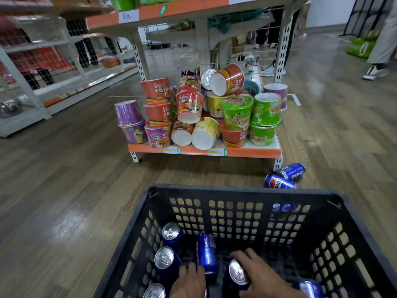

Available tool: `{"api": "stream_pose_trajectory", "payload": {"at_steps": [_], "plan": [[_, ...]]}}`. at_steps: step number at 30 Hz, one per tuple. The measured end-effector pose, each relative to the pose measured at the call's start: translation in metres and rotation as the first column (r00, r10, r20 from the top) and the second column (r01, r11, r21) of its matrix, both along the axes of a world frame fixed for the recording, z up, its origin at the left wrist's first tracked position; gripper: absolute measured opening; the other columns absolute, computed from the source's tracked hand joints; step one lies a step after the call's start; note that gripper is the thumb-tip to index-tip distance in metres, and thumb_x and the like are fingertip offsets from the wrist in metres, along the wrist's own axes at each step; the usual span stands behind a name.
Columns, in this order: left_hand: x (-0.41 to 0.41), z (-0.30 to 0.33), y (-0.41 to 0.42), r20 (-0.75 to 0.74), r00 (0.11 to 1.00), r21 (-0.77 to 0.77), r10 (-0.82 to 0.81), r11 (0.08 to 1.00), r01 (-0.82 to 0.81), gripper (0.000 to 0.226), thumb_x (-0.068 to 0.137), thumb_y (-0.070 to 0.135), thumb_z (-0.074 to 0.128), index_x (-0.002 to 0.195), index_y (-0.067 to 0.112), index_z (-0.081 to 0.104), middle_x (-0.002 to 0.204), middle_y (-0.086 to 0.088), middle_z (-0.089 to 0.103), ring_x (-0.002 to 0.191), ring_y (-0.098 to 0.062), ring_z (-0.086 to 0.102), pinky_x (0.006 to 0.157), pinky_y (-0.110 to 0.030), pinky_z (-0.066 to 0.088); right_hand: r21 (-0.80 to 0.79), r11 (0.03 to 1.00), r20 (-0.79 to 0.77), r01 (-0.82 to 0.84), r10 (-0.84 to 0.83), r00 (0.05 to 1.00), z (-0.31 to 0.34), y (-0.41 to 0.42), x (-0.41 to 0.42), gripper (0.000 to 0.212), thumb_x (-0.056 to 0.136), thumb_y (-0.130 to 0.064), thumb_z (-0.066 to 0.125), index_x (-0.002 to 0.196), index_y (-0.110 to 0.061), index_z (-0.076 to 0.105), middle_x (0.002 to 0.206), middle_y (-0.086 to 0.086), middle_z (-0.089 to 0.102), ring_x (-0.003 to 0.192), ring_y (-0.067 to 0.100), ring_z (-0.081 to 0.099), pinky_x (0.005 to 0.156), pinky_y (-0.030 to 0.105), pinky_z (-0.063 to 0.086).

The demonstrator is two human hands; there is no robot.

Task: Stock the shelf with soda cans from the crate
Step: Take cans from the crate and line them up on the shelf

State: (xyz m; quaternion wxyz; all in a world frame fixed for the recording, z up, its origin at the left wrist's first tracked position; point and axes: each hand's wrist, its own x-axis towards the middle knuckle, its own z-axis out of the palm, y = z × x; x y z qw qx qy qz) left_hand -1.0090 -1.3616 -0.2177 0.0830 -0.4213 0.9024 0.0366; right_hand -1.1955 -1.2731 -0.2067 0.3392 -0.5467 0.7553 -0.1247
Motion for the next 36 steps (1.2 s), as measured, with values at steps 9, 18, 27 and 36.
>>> {"api": "stream_pose_trajectory", "payload": {"at_steps": [9, 18, 27, 36], "plan": [[-0.010, 0.027, -0.012, 0.280, 0.940, 0.397, 0.196, 0.868, -0.299, 0.066, 0.096, 0.029, 0.063, 0.145, 0.013, 0.021, 0.135, -0.014, 0.058, 0.123, -0.028, 0.060, 0.099, -0.035, 0.046, -0.159, 0.967, 0.154, 0.197, -0.173, 0.973, -0.015, 0.003, 0.027, 0.082, 0.062, -0.041, 0.075, 0.128, -0.041, 0.027, 0.122, -0.022, 0.046, 0.102, -0.002, 0.053, 0.079, 0.008, 0.039], [0.012, 0.051, -0.035, 0.060, 0.987, 0.441, 0.148, 0.883, -0.159, 0.091, 0.070, 0.032, 0.085, 0.141, 0.015, 0.031, 0.115, -0.007, 0.061, 0.101, -0.023, 0.060, 0.074, -0.030, 0.049, -0.107, 0.957, 0.255, 0.269, -0.235, 0.938, 0.008, -0.002, 0.019, 0.070, 0.054, -0.035, 0.085, 0.109, -0.035, 0.042, 0.096, -0.012, 0.069, 0.084, -0.001, 0.066, 0.073, 0.026, 0.057], [0.026, 0.095, -0.041, -0.283, 0.884, 0.659, 0.371, 0.745, -0.101, 0.088, 0.061, 0.028, 0.095, 0.127, 0.027, 0.036, 0.111, 0.009, 0.057, 0.096, -0.012, 0.062, 0.076, -0.027, 0.053, -0.101, 0.952, 0.437, 0.289, -0.219, 0.873, 0.049, -0.003, 0.018, 0.071, 0.050, -0.025, 0.095, 0.109, -0.037, 0.059, 0.104, -0.009, 0.072, 0.095, 0.005, 0.070, 0.089, 0.036, 0.059], [0.031, 0.150, -0.056, -0.446, 0.638, 0.831, 0.628, 0.555, 0.035, 0.098, 0.050, 0.022, 0.100, 0.130, 0.019, 0.044, 0.125, -0.006, 0.063, 0.108, -0.022, 0.068, 0.094, -0.045, 0.058, -0.067, 0.911, 0.600, 0.406, -0.289, 0.746, 0.135, -0.009, 0.009, 0.071, 0.057, -0.026, 0.096, 0.120, -0.033, 0.063, 0.109, -0.008, 0.074, 0.101, 0.012, 0.070, 0.075, 0.026, 0.055]]}}
